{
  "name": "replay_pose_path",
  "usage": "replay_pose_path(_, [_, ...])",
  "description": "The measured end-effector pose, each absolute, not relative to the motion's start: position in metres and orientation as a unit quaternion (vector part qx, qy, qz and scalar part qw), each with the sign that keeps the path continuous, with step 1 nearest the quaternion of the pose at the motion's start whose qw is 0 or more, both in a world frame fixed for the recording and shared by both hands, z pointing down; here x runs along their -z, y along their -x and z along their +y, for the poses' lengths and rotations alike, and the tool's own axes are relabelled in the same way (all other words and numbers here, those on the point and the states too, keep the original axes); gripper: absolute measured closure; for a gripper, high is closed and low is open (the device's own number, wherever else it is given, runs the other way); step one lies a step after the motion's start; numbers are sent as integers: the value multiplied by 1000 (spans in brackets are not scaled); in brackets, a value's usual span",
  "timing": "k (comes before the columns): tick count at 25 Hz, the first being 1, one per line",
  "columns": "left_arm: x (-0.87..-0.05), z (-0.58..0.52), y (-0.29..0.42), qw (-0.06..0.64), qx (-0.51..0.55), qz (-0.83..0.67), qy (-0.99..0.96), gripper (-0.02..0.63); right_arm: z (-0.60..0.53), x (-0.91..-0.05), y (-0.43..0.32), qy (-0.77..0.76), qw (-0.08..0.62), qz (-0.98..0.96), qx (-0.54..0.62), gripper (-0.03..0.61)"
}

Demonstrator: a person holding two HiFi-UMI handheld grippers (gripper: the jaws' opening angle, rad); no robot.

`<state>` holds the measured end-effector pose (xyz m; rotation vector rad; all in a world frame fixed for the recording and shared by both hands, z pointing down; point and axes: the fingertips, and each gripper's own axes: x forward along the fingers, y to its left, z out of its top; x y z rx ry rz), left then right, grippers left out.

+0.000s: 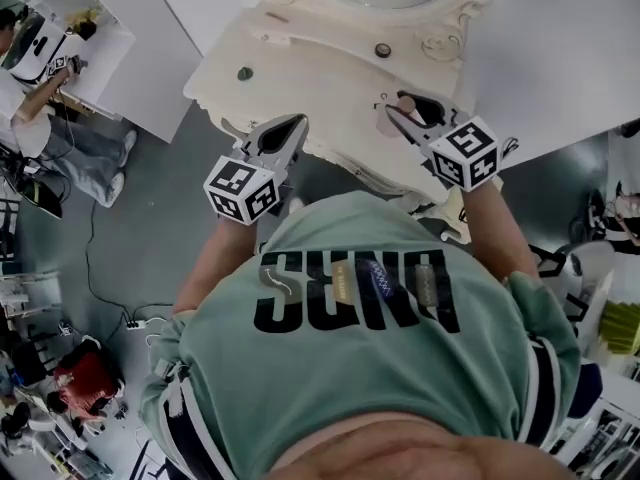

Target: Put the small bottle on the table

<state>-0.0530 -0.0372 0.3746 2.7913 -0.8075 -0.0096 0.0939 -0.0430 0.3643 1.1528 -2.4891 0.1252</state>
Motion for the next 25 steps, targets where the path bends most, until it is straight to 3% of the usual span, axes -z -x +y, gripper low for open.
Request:
replay_pose_path(11, [-383, -176, 82, 138, -21, -201, -969, 604, -171, -358, -58, -461, 188, -864, -72, 449])
replay_pose_path(25, [-403, -227, 36, 132, -37, -227, -964, 604, -229, -383, -108, -439, 187, -875, -80, 449])
